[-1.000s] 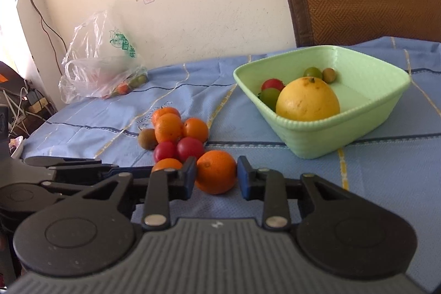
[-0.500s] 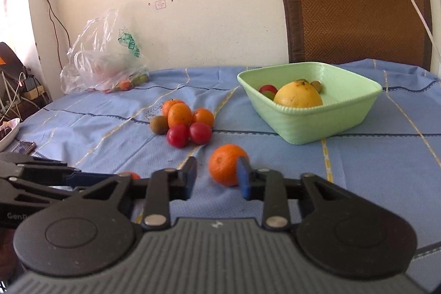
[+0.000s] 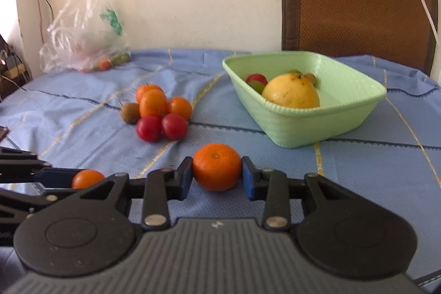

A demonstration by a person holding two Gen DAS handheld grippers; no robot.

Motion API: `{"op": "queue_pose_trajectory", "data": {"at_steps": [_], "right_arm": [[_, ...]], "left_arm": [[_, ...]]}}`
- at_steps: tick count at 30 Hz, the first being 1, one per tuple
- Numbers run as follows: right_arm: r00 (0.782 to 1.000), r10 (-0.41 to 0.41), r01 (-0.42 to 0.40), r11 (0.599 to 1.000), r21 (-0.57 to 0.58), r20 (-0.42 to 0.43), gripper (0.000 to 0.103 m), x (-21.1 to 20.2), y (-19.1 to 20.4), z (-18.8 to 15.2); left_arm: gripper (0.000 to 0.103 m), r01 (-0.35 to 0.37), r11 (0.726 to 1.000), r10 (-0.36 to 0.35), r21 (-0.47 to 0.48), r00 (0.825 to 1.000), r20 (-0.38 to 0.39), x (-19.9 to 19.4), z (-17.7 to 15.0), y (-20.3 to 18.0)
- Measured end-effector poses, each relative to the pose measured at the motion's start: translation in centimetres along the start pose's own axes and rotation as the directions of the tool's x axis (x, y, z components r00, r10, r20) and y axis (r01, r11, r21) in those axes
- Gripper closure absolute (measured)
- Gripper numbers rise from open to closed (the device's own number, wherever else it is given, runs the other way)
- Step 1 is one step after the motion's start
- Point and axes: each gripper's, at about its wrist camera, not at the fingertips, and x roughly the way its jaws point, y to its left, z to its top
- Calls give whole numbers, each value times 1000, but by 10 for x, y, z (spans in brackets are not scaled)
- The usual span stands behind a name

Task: Organize fruits
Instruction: 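Carry both tangerines over the basket and open both grippers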

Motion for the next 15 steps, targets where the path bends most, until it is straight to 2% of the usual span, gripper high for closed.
{"op": "queue_pose_trajectory", "data": {"at_steps": [4,8,11,13,15], "right_arm": [[993,-41,41,999,1,111,64,-17,-13,8],[968,-145,126,987,103,203,64,-23,-51,32],[961,-193,158,971,178,200,64,-7,-82,44],[965,-203,164,961,223,165,64,9,-100,47],[969,-199,158,954,255,144,63,20,-110,48]], "left_arm": [[74,63,998,-63,-12,998,27,8,32,-2],[74,132,991,-129,-34,989,66,32,82,-8],[74,155,985,-148,-80,985,92,61,115,-9],[74,183,971,-172,-154,982,79,86,134,-4],[74,178,965,-168,-192,983,66,107,145,-3]]}}
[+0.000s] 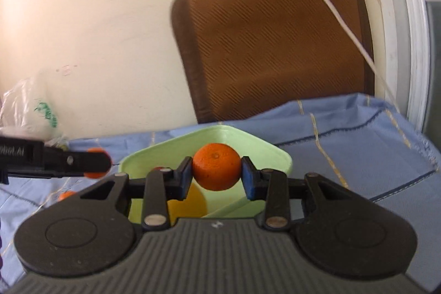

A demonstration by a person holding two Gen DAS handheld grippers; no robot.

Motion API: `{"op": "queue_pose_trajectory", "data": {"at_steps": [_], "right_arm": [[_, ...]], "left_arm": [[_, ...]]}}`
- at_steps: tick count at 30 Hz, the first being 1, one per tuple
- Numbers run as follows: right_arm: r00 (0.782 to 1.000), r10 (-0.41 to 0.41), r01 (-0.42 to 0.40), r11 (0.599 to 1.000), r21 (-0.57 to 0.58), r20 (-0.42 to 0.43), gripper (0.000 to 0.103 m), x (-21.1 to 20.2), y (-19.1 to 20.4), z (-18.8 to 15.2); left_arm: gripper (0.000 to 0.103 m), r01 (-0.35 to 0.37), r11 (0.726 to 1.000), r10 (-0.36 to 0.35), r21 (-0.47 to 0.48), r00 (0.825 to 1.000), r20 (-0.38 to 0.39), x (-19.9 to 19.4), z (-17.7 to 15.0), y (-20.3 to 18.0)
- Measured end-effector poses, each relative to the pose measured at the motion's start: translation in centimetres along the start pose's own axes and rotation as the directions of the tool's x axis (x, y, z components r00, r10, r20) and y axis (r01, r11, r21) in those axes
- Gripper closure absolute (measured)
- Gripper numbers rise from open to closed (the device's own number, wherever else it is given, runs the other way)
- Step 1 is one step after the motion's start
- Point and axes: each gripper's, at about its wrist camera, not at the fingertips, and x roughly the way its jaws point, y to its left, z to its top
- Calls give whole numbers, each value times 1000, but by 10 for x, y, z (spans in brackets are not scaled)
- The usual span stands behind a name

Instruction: Organize fruits

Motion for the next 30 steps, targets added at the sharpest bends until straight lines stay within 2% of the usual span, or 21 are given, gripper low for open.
{"op": "queue_pose_trajectory", "data": {"at_steps": [6,12,16,20,22,25,27,30], "right_arm": [[1000,0,0,999,-34,-11,61,11,7,-5],[1000,-9,9,999,-43,6,59,11,8,-4],[999,-30,31,999,-39,31,59,5,4,-7],[996,-59,60,998,-15,67,59,-7,1,-9],[994,-65,65,998,11,90,59,-15,0,-9],[995,-40,36,998,45,92,59,-34,9,-10],[996,1,-4,999,39,89,59,-52,23,-18],[998,50,-53,997,59,43,59,-71,47,-41]], "left_arm": [[74,-31,999,31,-10,999,-45,38,3,5],[73,-40,999,39,-21,997,-60,45,-1,9],[73,-17,999,17,-28,1000,-10,19,5,9],[73,3,999,1,-52,996,86,-39,2,20],[73,-54,998,58,-37,991,121,-69,-9,27],[73,-214,976,208,28,967,145,-105,-39,33],[73,-308,949,297,73,946,130,-117,-62,34],[72,-363,926,355,106,931,84,-120,-90,40]]}}
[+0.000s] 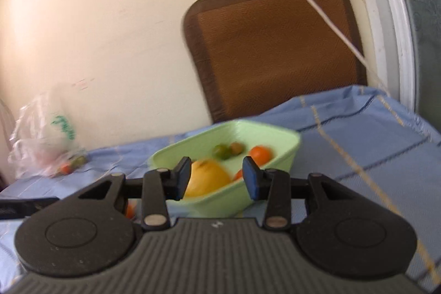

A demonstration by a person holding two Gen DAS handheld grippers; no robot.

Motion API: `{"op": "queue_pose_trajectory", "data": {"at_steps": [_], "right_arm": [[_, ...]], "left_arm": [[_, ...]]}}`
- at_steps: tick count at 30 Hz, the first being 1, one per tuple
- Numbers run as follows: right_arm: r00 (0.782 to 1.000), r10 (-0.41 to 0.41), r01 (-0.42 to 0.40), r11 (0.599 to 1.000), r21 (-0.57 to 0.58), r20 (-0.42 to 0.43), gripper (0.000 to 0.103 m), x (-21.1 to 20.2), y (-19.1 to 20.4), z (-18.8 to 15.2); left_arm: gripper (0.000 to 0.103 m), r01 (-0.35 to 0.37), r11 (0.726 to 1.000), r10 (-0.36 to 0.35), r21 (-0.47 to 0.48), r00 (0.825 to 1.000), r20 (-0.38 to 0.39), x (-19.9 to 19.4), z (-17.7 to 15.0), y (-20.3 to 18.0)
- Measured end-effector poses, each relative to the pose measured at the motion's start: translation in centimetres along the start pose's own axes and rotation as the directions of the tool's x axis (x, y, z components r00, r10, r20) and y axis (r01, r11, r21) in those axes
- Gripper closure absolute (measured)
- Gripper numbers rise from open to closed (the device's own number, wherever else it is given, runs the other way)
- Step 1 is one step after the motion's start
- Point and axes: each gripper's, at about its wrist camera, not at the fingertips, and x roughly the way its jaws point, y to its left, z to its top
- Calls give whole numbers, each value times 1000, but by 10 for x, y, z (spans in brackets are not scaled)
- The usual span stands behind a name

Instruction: Organize fruits

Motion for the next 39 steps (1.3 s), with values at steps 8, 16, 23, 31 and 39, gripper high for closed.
{"op": "queue_pose_trajectory", "data": {"at_steps": [8,16,23,31,39], "right_arm": [[993,17,-20,999,-28,-116,59,-4,49,-40],[992,-10,5,999,-36,-123,59,-3,49,-44],[993,-2,-4,999,-48,-120,59,-6,50,-46],[994,-2,-7,997,-83,-109,59,-7,54,-47],[994,7,-16,997,-82,-110,50,-7,54,-47]], "left_arm": [[72,-67,998,67,6,998,-15,0,-26,8],[72,-70,998,70,1,998,-3,-2,-29,9],[71,-54,998,54,-22,999,-6,-2,-30,13],[70,-37,999,37,-11,999,8,-4,-31,11],[65,-9,1000,9,-14,999,30,-8,-32,12]]}}
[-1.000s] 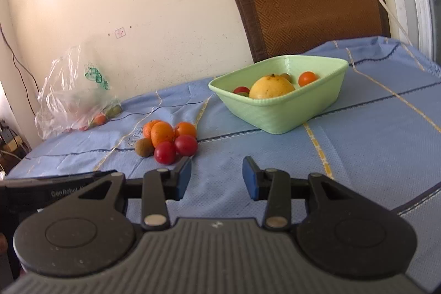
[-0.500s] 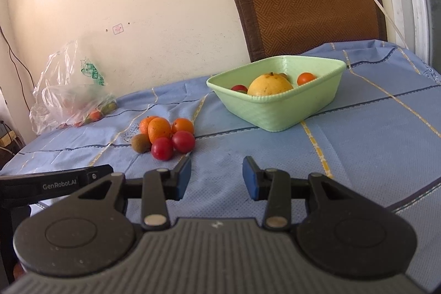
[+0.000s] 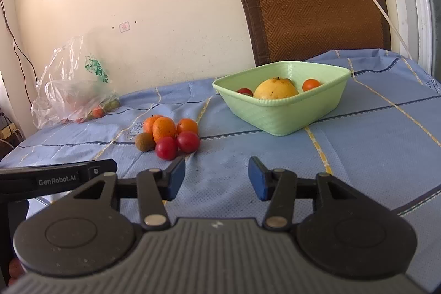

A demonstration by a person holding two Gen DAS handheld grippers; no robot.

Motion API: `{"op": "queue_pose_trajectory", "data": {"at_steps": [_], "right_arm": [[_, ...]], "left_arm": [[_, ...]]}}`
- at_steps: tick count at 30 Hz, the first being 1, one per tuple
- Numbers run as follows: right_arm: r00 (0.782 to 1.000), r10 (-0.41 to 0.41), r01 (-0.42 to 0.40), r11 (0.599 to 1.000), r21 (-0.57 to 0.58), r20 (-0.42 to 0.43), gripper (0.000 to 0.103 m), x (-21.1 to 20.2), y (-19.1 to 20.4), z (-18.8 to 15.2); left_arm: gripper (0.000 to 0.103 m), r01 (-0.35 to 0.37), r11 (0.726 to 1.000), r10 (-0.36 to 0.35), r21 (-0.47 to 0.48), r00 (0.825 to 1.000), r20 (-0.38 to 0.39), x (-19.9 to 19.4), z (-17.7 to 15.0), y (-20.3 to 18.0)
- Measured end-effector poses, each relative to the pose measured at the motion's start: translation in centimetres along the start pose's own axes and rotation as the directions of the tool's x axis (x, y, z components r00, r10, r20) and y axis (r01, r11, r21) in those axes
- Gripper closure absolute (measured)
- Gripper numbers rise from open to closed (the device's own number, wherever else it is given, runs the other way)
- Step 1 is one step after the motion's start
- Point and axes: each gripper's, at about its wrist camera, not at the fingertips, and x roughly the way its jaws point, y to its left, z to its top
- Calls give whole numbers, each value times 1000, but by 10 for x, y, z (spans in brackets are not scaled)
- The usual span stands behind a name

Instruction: Organize fruits

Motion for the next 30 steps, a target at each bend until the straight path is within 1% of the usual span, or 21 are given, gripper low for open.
{"op": "queue_pose_trajectory", "data": {"at_steps": [13,15,30], "right_arm": [[1000,-1,1,1000,-4,8,49,-1,2,0],[1000,-1,1,1000,-5,9,49,-1,2,-1],[1000,0,0,1000,-10,12,49,-2,3,-1]], "left_arm": [[65,21,1000,-21,-10,1000,9,-1,0,2],[63,22,1000,-21,-13,1000,10,-1,-1,2],[63,23,1000,-22,-17,1000,15,-3,-1,1]]}}
